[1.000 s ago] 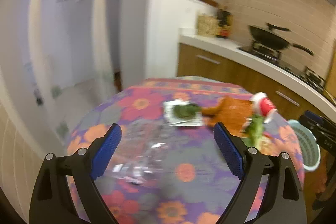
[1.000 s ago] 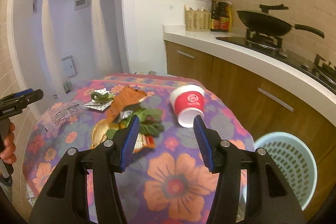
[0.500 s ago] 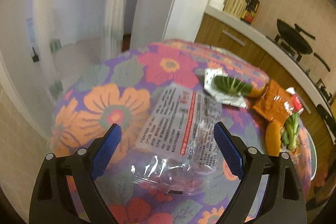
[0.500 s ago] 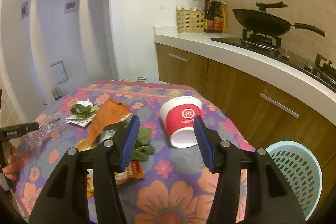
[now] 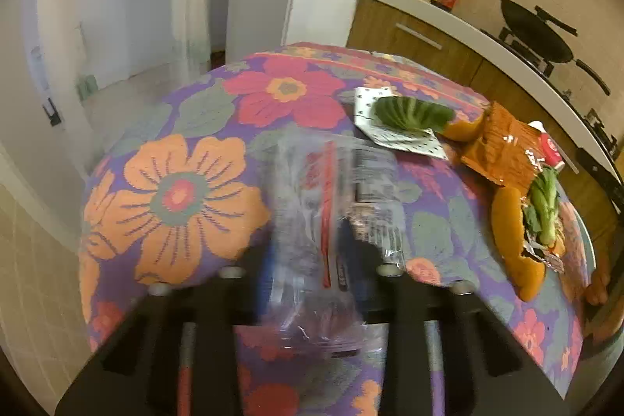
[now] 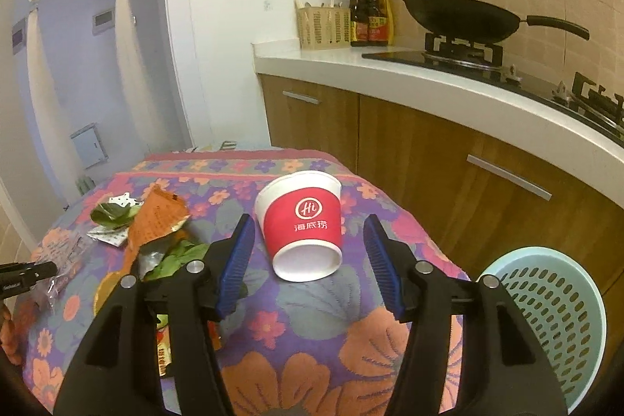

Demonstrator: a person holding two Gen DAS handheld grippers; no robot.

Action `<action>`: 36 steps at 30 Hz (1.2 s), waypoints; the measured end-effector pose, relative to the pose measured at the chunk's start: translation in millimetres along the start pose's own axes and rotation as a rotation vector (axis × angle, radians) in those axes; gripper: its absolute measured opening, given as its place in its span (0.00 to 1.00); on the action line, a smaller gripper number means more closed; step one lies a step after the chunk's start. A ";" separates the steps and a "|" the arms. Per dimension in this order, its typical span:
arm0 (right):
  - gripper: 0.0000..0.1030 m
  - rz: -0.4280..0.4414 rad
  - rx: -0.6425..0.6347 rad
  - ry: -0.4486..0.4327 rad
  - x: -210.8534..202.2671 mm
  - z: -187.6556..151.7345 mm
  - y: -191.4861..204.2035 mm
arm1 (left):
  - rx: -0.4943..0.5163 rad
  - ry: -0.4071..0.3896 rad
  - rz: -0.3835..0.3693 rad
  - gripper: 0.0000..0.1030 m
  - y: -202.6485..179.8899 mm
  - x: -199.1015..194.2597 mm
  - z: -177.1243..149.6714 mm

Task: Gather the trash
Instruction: 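Grasp the red paper cup with the right tool while the left tool grasps the plastic bag, then carry cup and bag over the wastebasket and open both tools to drop them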

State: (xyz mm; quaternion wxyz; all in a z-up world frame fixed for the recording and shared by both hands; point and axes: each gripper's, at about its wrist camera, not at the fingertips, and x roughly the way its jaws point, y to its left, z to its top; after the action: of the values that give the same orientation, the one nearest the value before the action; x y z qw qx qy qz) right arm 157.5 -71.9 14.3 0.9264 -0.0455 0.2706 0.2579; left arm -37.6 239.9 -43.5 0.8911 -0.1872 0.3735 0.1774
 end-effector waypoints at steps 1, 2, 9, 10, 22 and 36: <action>0.57 -0.002 0.004 0.010 3.5 0.4 -1.0 | 0.004 -0.007 -0.004 0.17 -1.1 -1.6 -0.7; 0.62 -0.006 0.009 0.026 8.6 1.3 -2.0 | 0.011 -0.016 -0.003 0.16 -2.3 -3.2 -1.6; 0.63 -0.027 0.010 0.117 44.0 8.1 -1.1 | 0.028 -0.073 -0.061 0.10 -5.4 -16.4 -6.8; 0.63 -0.025 0.009 0.124 47.4 9.0 0.0 | 0.030 -0.078 -0.069 0.10 -5.7 -17.4 -7.0; 0.63 0.084 0.093 0.213 75.0 14.1 -8.9 | 0.056 -0.118 -0.146 0.10 -13.3 -27.3 -11.0; 0.49 0.213 0.242 0.306 96.5 12.7 -25.4 | 0.069 -0.116 -0.146 0.11 -16.5 -26.3 -12.2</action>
State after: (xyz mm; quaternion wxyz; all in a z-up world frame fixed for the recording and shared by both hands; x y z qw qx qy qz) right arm 245.8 -47.3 -26.9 0.8408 0.0562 0.4401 0.3101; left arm -54.7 215.3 -28.9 0.9277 -0.1724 0.3126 0.1093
